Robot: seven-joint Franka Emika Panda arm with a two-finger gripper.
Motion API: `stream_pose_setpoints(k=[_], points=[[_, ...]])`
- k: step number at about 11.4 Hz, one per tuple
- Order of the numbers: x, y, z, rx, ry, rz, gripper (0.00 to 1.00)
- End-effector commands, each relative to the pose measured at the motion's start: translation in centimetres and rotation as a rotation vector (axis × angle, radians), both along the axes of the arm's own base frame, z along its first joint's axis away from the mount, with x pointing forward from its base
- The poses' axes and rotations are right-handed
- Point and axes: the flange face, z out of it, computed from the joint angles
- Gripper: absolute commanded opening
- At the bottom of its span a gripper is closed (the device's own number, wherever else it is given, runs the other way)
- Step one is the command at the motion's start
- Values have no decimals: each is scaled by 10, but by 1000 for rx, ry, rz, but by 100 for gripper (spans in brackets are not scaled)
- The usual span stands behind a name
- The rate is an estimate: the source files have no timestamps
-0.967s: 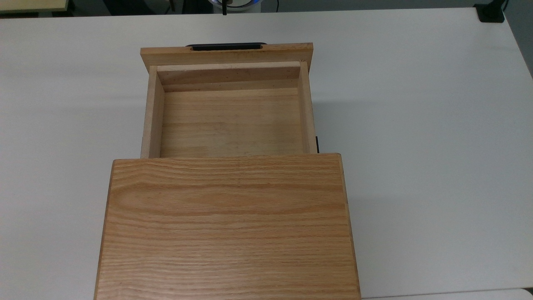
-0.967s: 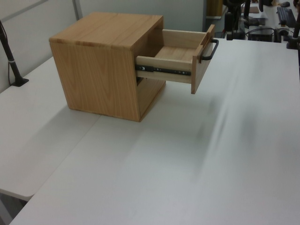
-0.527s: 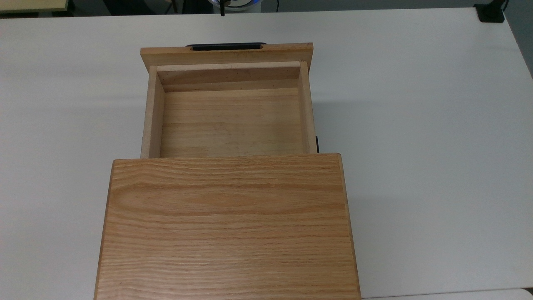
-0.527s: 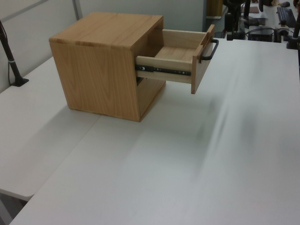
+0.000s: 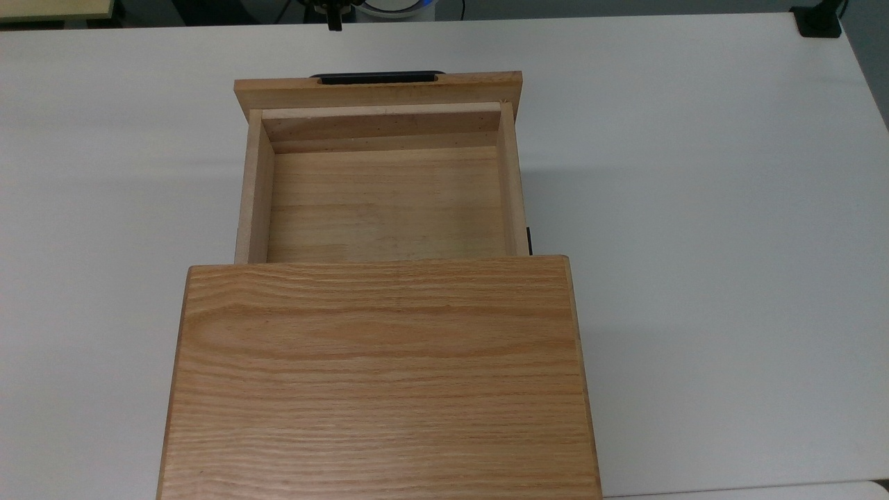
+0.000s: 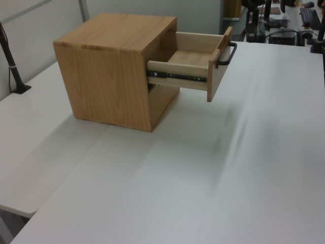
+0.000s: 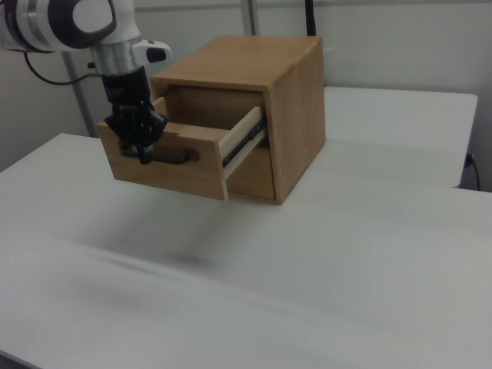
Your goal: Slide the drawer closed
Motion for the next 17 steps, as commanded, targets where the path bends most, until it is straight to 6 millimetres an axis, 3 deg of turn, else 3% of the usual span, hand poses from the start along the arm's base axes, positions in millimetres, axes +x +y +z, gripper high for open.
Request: stream_pose_setpoints(k=[1, 4, 7, 17], points=[[8, 15, -20, 4, 58, 62, 0], [25, 32, -47, 29, 80, 77, 0], [59, 40, -42, 61, -63, 25, 0], [166, 56, -58, 81, -480, -104, 0]])
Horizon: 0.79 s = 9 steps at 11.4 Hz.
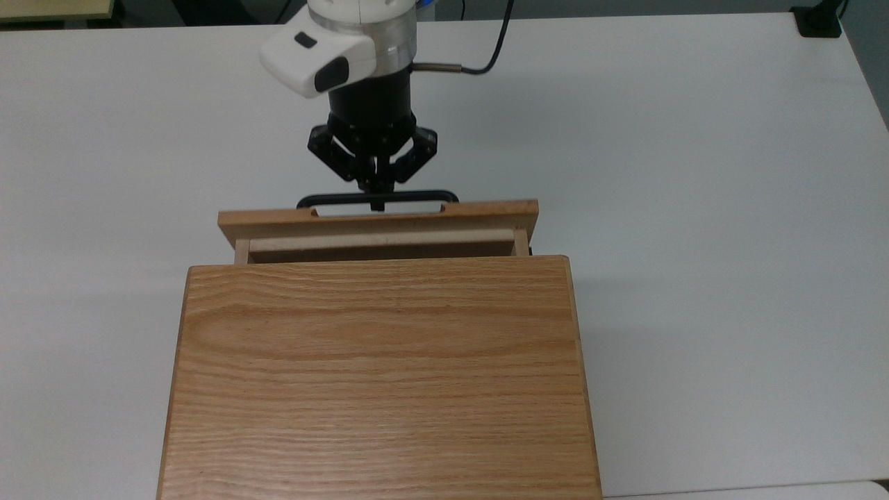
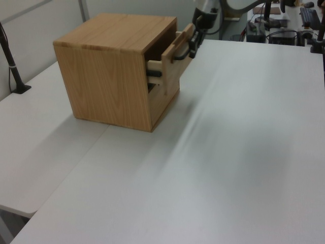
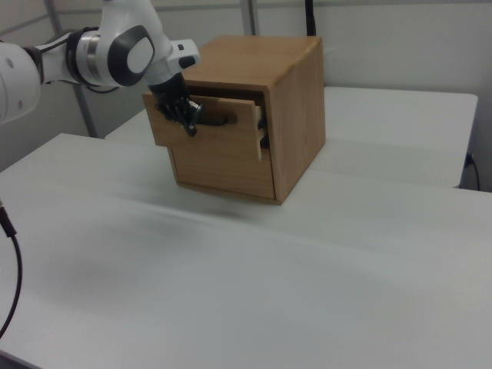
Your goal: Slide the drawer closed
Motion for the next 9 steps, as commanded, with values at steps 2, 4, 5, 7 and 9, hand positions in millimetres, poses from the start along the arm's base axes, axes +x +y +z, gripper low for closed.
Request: stream_pose_setpoints(k=[2, 4, 5, 7, 9], points=[[36, 9, 0, 19, -150, -37, 0], [42, 9, 8, 33, -242, -47, 0], [43, 3, 9, 23, -252, -52, 0], [44, 0, 4, 14, -246, -51, 0], [30, -2, 5, 10, -191, -48, 0]])
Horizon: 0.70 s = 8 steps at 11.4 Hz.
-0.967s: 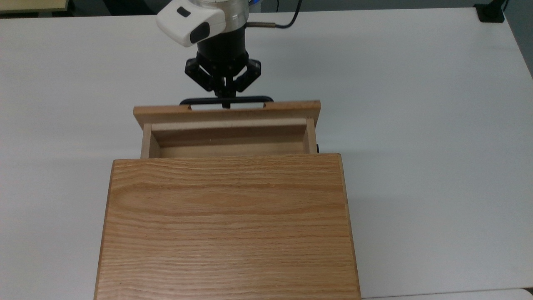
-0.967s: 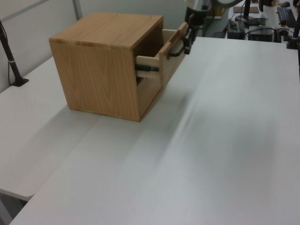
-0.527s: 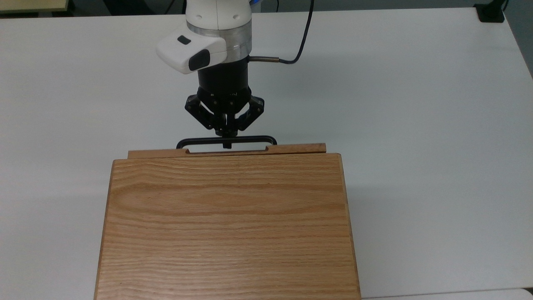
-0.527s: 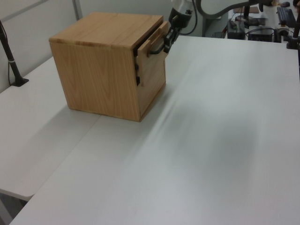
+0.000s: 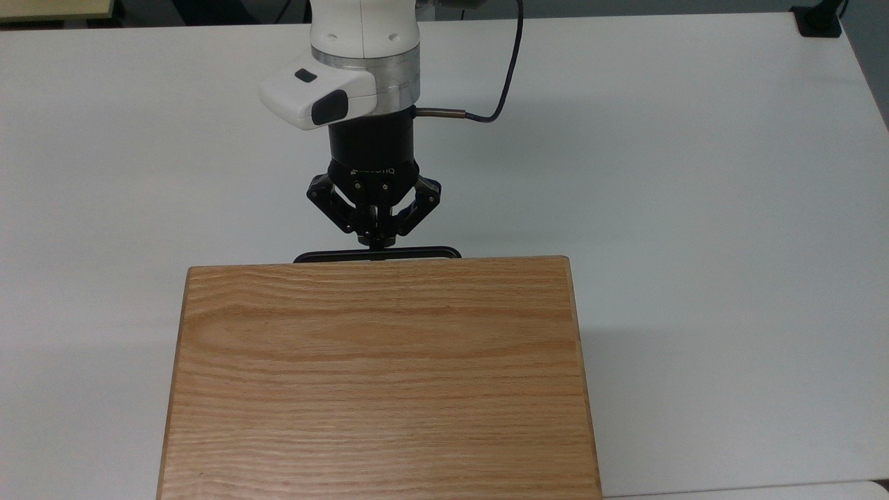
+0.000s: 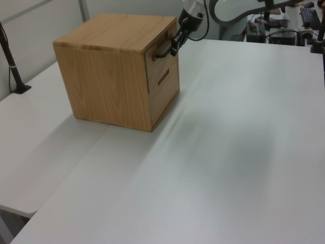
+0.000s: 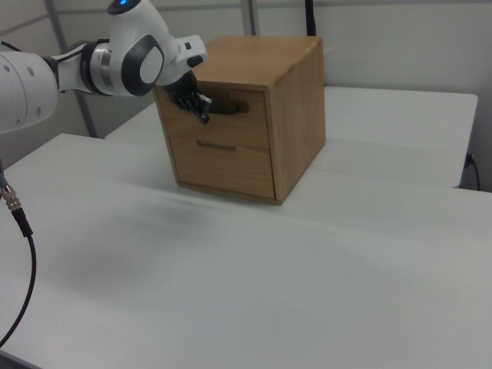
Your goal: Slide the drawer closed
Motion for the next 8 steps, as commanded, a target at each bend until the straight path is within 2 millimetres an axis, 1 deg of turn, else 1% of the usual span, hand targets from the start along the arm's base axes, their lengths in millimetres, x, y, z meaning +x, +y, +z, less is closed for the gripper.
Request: stream_pose_setpoints(k=[1, 2, 3, 4, 5, 6, 7, 8], points=[[-22, -9, 13, -13, 77, -25, 3], [-40, -14, 18, -16, 198, -36, 6], [-60, -20, 32, -10, 281, -47, 13], [-80, -24, 37, -10, 361, -46, 33], [-98, -28, 44, -13, 418, -44, 73], [-116, -29, 46, -14, 474, -45, 100], [-130, -31, 48, -15, 509, -43, 100], [-140, -34, 56, -12, 505, -44, 100]])
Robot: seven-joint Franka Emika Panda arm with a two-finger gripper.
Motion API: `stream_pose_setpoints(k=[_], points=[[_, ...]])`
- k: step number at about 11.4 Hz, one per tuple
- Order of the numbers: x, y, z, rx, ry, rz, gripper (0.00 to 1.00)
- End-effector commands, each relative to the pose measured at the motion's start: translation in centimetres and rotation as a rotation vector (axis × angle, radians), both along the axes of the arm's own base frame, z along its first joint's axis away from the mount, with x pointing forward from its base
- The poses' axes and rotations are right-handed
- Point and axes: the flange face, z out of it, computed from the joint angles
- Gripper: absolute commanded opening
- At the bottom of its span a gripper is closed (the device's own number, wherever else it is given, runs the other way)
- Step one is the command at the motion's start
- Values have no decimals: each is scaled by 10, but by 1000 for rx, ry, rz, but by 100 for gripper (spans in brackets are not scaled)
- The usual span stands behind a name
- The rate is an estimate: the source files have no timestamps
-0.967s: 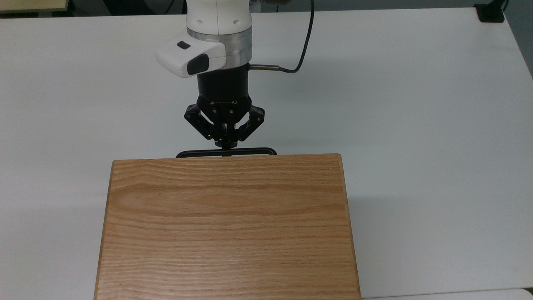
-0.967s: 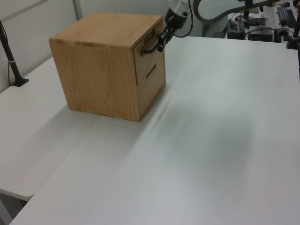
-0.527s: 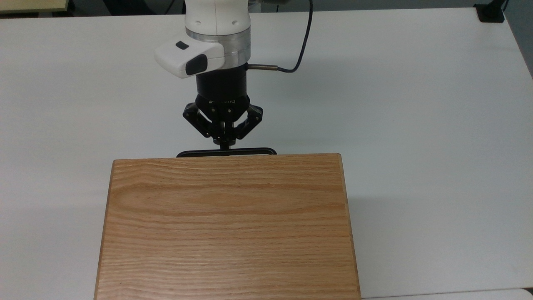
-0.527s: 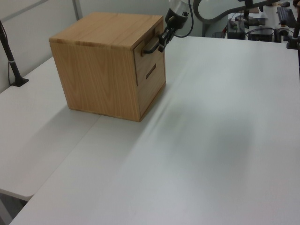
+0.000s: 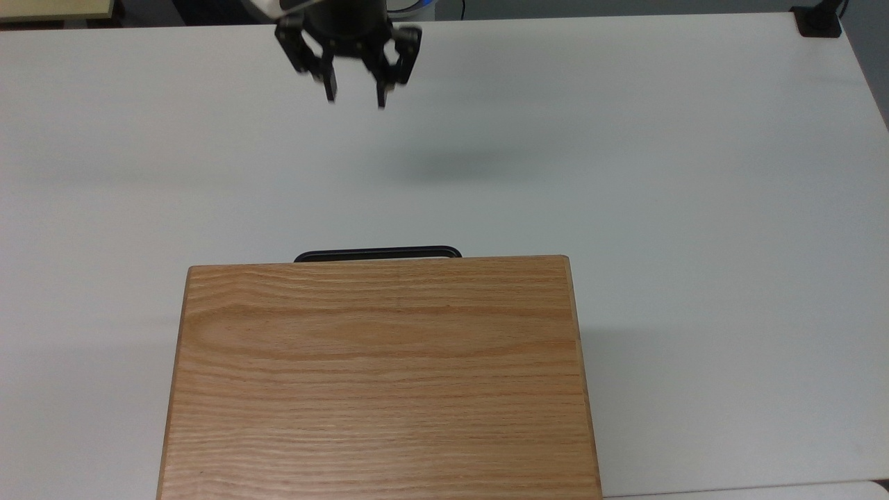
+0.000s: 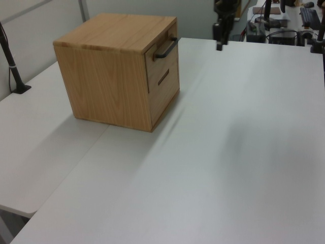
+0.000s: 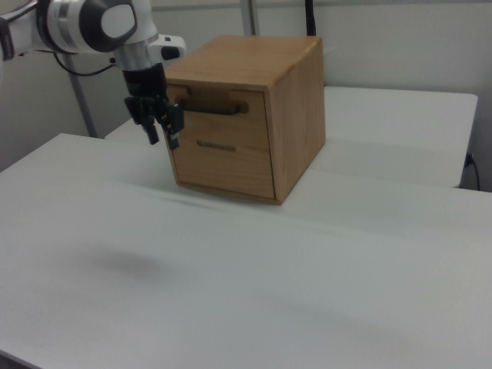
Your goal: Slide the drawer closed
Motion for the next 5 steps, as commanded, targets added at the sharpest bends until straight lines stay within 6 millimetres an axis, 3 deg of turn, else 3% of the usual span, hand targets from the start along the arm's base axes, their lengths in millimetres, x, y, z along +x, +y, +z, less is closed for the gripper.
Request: stream_pose_setpoints(k=[1, 5], points=[[-40, -7, 9, 9, 26, 3, 100], [-44, -24, 14, 10, 35, -28, 100]])
